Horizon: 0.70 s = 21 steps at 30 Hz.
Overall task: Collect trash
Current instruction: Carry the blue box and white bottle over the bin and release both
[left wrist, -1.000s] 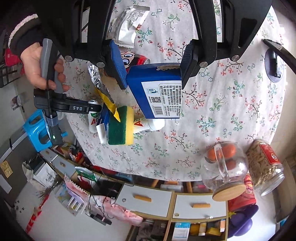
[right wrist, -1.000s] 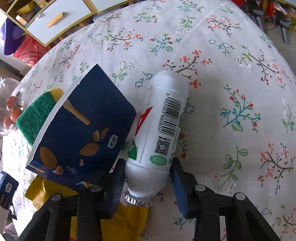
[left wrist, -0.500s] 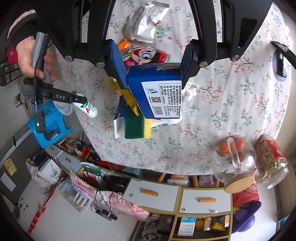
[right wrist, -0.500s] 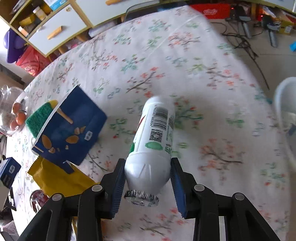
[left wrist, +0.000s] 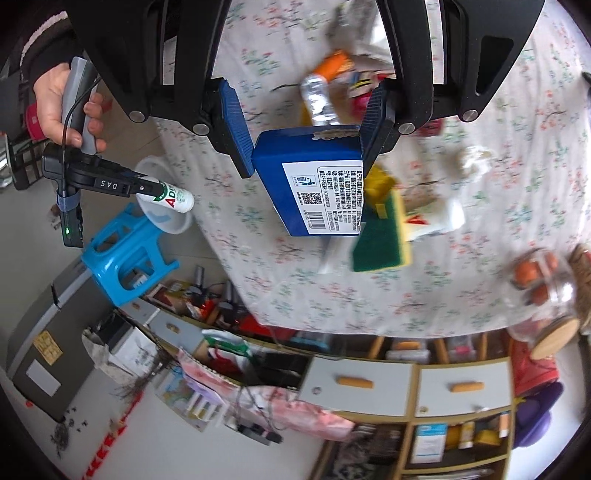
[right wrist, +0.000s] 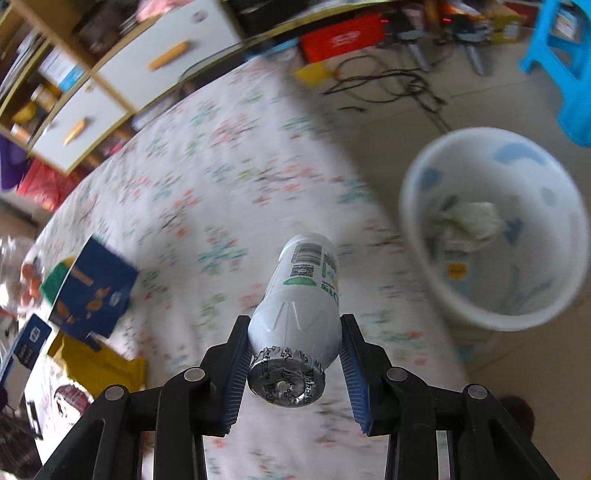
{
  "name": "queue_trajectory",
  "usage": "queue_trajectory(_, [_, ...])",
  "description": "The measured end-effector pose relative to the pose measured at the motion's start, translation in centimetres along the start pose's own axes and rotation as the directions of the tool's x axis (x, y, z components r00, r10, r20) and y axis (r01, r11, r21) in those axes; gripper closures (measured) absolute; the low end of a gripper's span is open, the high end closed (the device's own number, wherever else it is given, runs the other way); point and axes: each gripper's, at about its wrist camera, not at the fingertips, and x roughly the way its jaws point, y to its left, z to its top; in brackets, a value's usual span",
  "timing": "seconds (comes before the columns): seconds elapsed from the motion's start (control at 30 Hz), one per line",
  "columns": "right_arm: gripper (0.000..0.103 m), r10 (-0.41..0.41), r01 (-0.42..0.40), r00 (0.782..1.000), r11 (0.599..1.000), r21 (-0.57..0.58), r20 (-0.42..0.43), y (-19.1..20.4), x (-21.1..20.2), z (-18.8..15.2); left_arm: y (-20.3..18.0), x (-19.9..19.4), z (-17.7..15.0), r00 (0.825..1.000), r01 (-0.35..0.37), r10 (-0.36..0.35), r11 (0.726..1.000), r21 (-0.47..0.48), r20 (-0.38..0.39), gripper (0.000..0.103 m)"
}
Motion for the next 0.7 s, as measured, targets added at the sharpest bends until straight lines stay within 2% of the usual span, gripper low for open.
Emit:
queue_trajectory(0.33, [0.062,-0.025,0.019,0.999,0.988,0.156,0.039,-9.3,-2.7,1.2,-6.0,4.4,0.7,0.997,0.065,-0.062,0.996,0.064,-0.048,0.046])
queue_trajectory(0.53, [0.06,-0.003,-0.012,0.998,0.973,0.229,0.063,-12.6,-2.8,1.6,-8.8,7.2,0.8,0.993,0.105,-0.099,0.991,0.079,-0.068,0.046])
queue_trajectory(0.57, [0.057,0.004,-0.019,0.998,0.969,0.245,0.065,-13.0,-2.8,1.7,-9.3,7.7,0.7,0.992,0.109,-0.103,0.99,0.088,-0.071,0.046])
queue_trajectory(0.63, [0.037,-0.004,-0.013,0.998,0.961,0.276,0.062,-13.7,-2.9,1.6,-10.3,8.8,0.6,0.991,0.119,-0.112,0.988,0.099,-0.078,0.046])
queue_trajectory(0.7, [0.036,-0.011,-0.009,0.998,0.957,0.292,0.066,-14.2,-3.3,1.5,-11.1,9.7,0.5,0.989,0.127,-0.118,0.985,0.113,-0.087,0.046])
